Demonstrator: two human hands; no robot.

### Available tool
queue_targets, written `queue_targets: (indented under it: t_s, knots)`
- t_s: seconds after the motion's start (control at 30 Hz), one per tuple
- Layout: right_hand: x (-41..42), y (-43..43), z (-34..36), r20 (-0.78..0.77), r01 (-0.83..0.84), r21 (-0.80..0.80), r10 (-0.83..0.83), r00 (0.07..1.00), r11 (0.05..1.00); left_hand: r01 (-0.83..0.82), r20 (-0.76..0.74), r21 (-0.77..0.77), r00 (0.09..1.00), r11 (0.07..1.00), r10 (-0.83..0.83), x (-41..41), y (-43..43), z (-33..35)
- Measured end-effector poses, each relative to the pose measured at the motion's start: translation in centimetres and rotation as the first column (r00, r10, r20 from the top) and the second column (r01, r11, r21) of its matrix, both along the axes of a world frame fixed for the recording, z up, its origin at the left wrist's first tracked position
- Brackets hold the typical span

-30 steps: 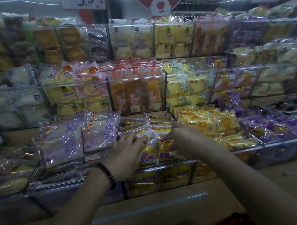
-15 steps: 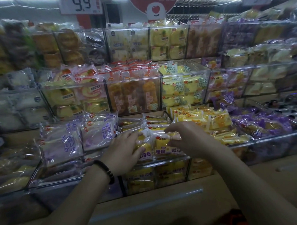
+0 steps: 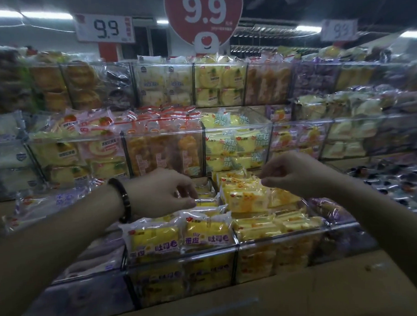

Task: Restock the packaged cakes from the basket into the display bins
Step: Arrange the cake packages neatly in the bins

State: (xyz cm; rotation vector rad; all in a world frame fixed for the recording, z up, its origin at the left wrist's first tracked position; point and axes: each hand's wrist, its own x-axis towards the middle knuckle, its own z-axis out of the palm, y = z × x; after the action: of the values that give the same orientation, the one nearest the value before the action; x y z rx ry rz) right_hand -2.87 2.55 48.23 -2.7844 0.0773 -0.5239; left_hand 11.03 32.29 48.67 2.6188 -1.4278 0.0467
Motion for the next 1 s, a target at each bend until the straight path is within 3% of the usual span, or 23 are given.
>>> queue_targets:
  t_s: [0.27,0.77,0.9,1.0]
  knots:
    - [2.4,-6.8,2.2,-0.043,0.040,-0.093,-0.044,0.998,0.995,0.029,0.048,0.035,0.998,0.999,-0.031,2.8,-8.6,2.2]
    - [16.4,-14.9,-3.3,-0.125,0.075,-0.189,-0.100,0.987,0.979,0.142,0.038,-0.065,0.990,0.988,-0.139,13.5,-22.2,-2.0]
    - [19.3,-15.5,-3.8,-0.157,0.044,-0.173,-0.071,0.985,0.984,0.112,0.145,-0.015,0.983,0.994,-0.108,14.5,-24.4,-1.9]
    - [19.8,-15.0,-3.7,-0.164,0.017,-0.145,-0.041,0.986,0.989,0.073,0.312,0.039,0.947,0.997,-0.082,14.8,-25.1,-2.1]
